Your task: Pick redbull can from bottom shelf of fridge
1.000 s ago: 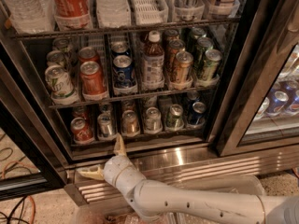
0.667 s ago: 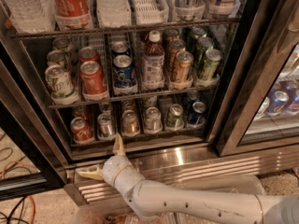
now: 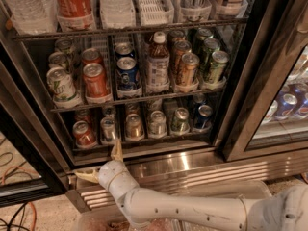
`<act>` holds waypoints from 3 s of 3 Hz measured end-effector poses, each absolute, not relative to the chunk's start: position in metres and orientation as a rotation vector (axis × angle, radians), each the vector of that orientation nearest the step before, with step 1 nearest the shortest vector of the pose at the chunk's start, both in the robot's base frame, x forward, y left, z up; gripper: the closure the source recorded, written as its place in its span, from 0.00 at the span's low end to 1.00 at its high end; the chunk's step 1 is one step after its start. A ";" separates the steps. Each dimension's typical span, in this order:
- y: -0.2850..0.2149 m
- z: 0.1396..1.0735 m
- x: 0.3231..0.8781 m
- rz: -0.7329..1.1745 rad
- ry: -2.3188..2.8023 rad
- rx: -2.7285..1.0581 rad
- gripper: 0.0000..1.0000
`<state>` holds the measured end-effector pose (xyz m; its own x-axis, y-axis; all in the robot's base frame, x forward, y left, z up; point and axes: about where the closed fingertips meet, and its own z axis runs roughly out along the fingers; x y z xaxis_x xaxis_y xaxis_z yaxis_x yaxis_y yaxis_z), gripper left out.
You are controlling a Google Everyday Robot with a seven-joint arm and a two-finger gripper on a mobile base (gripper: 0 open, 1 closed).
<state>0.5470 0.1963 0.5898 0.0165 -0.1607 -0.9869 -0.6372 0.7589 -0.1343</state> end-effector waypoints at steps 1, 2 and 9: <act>0.201 0.583 0.559 0.379 1.538 -0.643 0.00; 0.195 0.587 0.572 0.320 1.529 -0.609 0.00; 0.173 0.591 0.617 0.156 1.523 -0.461 0.33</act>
Offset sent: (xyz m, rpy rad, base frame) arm 0.0394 -0.0098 0.0004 -0.0256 -0.0731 -0.1659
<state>0.6175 0.1734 0.5909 0.0571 -0.1844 -0.9812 -0.3799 0.9049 -0.1922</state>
